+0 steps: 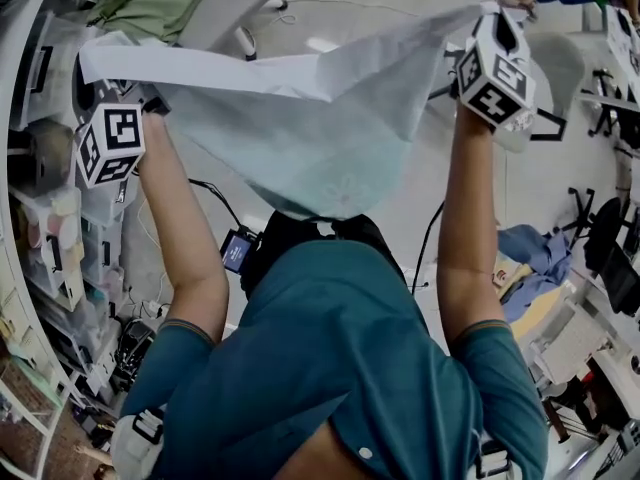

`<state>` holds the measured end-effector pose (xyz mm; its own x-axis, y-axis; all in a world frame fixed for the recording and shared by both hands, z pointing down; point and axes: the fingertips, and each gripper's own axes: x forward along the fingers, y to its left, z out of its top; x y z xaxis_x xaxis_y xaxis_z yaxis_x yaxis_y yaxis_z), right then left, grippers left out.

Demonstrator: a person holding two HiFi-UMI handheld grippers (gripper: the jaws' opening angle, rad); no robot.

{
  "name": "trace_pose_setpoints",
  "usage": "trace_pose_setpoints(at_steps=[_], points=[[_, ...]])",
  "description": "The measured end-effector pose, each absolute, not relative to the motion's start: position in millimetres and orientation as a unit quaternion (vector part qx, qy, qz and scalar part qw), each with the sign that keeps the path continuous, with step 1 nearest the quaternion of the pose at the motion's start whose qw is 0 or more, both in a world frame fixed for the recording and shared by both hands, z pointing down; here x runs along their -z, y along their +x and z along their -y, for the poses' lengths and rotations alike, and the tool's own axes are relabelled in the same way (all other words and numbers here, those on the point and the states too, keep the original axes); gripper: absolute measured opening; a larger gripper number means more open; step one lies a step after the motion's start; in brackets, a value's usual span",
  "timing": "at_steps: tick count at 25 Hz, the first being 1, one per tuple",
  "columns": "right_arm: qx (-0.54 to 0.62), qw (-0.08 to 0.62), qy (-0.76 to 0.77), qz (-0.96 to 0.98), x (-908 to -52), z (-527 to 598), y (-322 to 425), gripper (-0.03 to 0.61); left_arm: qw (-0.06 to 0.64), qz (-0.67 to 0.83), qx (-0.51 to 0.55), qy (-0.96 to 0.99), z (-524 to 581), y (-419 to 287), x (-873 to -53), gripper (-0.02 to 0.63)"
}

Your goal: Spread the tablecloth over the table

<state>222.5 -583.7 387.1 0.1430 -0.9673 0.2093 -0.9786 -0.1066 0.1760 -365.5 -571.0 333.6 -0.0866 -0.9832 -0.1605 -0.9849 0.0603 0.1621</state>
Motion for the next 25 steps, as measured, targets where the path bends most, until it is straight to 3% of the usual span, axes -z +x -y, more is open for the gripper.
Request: trace_pose_setpoints(at_steps=[16, 22, 25], points=[[-0.102, 0.278, 0.702, 0.648, -533.9, 598.0, 180.5, 0.015, -0.096, -0.750, 0.076, -0.650, 588.7, -408.2, -521.2, 0.030], [-0.160, 0.321, 0.674, 0.646, -600.8, 587.5, 168.3, 0.017, -0.154, -0.739, 0.165, -0.634, 568.2, -417.2, -608.1, 0.138], [-0.189, 0.337, 0.651, 0.653, -625.3, 579.7, 159.3, 0.018, -0.176, -0.735, 0.179, -0.630, 553.1, -415.1, -634.0, 0.141]])
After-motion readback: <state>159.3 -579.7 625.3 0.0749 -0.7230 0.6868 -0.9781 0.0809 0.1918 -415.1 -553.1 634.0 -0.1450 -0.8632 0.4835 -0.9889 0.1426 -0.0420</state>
